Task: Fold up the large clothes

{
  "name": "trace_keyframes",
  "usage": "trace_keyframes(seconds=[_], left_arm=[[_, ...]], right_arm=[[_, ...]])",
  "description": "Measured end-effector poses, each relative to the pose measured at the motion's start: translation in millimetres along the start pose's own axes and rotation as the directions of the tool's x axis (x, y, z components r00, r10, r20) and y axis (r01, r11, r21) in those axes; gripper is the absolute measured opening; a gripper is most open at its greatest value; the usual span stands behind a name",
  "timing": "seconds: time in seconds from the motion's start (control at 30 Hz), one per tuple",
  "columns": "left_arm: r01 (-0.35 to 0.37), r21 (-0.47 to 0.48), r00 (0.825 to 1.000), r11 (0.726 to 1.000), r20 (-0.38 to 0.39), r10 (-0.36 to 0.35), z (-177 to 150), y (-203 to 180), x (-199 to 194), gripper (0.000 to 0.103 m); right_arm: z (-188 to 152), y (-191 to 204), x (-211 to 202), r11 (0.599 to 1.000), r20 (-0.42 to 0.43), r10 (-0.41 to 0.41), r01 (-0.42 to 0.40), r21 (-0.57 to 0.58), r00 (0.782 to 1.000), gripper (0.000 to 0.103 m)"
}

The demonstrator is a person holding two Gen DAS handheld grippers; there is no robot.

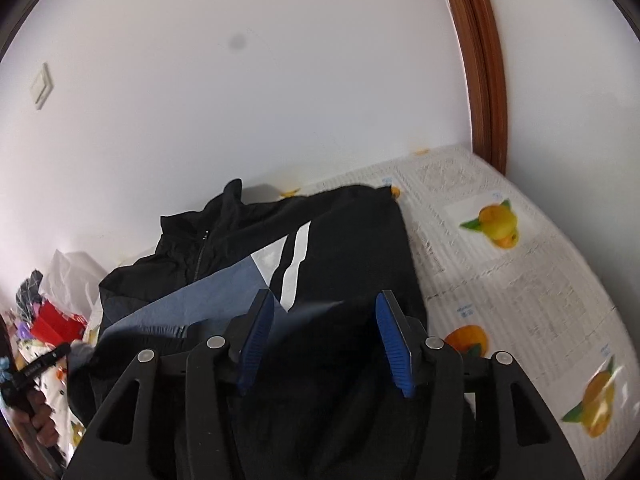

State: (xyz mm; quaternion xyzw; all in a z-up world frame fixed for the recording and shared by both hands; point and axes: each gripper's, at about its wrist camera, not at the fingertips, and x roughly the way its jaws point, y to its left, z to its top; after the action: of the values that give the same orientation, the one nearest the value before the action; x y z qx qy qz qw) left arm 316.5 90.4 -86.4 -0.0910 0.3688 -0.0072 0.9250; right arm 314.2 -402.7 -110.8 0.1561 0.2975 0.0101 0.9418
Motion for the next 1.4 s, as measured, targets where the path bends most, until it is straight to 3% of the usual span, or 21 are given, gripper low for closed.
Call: trace_keyframes(seconds=[0.2,0.5,0.7,0.87,0.97,1.03,1.1,1.17,1.4], left_arm=[[-0.014,0.005,1.0,1.0,-0.002,0.014,-11.6,11.1,-18.8,0.065],[-0.06,-0.01,0.996,0.998,-0.066,0.059,-54.0,52.3,-30.6,0.068],[-0.084,-0.001,0.988,0.996,-0.131,0.083,-75.5,75.1,-13.4,0.068],[-0.064,-0.018,0.987,0.998,-0.15,0.061,-78.9,79.3,-0.6,0.068],[-0.033,-0.042,0.987,0.999,-0.156,0.027,-80.1,78.8,3.4,0.055],[-0.023,-0.064,0.986,0.998,-0.163,0.012,-82.3,78.4,4.4,0.042],[-0.04,-0.049,0.986,0.998,-0.162,0.032,-84.6,74.6,3.1,0.023],[-0.039,-0.024,0.987,0.999,-0.157,0.034,-86.7,70.4,-1.4,0.015],[-0.043,-0.024,0.987,0.999,-0.154,0.039,-105.0,67.0,-30.1,0.012]], right_arm=[[-18.4,-13.7,-23.4,0.997,-0.004,-0.05,0.05,-0.053,0.999,0.059],[-75.6,-52.3,-27.8,0.985,-0.121,-0.164,0.156,-0.075,0.979,0.059],[-88.1,-65.9,-15.3,0.986,-0.155,-0.162,0.156,-0.051,0.975,0.059],[-79.8,-65.1,8.8,0.989,-0.166,-0.145,0.142,-0.032,0.975,0.06],[-78.9,-62.8,19.2,0.99,-0.183,-0.144,0.142,-0.028,0.972,0.058],[-80.9,-61.1,17.2,0.992,-0.18,-0.122,0.118,-0.036,0.976,0.043],[-83.0,-58.3,12.2,0.993,-0.176,-0.114,0.106,-0.055,0.978,0.023],[-85.3,-56.0,5.0,0.994,-0.174,-0.096,0.085,-0.066,0.98,0.016],[-101.2,-54.6,-25.9,0.994,-0.181,-0.093,0.082,-0.065,0.979,0.013]])
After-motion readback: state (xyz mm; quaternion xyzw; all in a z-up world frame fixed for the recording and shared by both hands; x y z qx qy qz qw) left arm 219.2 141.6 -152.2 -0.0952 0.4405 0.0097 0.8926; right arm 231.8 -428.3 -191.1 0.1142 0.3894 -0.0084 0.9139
